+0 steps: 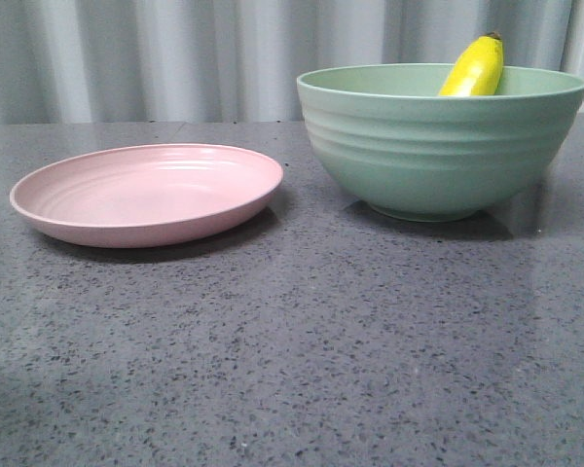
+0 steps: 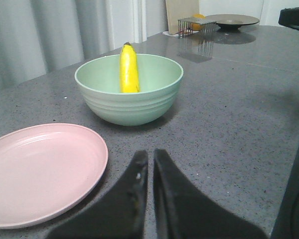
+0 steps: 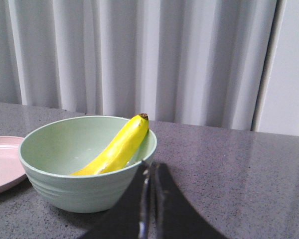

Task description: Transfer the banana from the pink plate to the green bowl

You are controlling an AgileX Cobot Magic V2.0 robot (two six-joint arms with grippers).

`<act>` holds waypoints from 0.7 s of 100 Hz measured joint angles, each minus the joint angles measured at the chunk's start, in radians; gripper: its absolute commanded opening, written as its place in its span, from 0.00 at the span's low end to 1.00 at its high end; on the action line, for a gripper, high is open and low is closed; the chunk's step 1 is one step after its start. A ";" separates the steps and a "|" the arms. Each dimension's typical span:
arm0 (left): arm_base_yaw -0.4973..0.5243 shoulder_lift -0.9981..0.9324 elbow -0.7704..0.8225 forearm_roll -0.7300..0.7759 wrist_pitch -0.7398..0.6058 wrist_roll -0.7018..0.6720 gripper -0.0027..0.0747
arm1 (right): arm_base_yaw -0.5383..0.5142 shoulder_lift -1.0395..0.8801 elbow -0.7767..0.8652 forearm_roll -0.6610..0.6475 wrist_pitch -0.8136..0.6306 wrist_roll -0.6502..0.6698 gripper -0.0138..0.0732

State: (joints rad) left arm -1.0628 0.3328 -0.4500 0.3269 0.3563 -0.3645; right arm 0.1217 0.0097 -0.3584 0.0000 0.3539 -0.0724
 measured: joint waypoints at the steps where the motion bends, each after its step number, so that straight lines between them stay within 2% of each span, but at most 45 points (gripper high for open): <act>1: 0.000 -0.002 0.000 0.000 0.000 -0.002 0.01 | 0.000 -0.003 0.000 0.000 0.000 0.000 0.07; 70: 0.000 -0.013 0.014 0.000 -0.011 -0.002 0.01 | 0.000 -0.022 0.003 0.000 0.016 0.000 0.07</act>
State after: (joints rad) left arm -1.0628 0.3197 -0.4358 0.3274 0.3457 -0.3660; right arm 0.1217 -0.0125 -0.3558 0.0000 0.3696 -0.0724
